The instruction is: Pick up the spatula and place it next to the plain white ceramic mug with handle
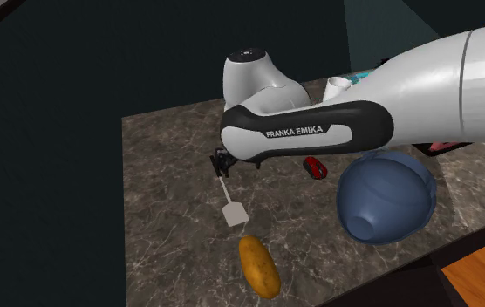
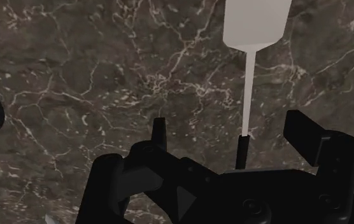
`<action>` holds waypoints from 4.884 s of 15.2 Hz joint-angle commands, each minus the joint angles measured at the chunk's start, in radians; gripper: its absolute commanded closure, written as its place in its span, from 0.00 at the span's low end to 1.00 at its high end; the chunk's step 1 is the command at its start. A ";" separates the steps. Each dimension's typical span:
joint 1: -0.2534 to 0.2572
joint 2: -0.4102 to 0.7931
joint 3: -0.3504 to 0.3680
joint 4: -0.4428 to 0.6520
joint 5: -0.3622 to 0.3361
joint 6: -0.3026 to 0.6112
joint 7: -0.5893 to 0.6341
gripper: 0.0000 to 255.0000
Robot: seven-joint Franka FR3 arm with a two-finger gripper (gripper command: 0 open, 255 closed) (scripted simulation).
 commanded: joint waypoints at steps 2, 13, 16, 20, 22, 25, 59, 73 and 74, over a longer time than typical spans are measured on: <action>0.035 0.126 0.003 0.103 -0.062 -0.006 0.054 0.00; 0.092 0.288 -0.023 0.170 -0.141 0.062 0.116 0.00; 0.092 0.288 -0.023 0.170 -0.141 0.062 0.116 0.00; 0.092 0.288 -0.023 0.170 -0.141 0.062 0.116 0.00; 0.092 0.288 -0.023 0.170 -0.141 0.062 0.116 1.00; 0.092 0.288 -0.023 0.170 -0.141 0.062 0.116 1.00; 0.078 0.166 0.015 0.401 -0.057 -0.275 0.052 1.00; -0.086 0.081 -0.052 0.350 0.013 -0.286 -0.189 1.00; -0.101 0.079 -0.060 0.347 0.017 -0.285 -0.212 1.00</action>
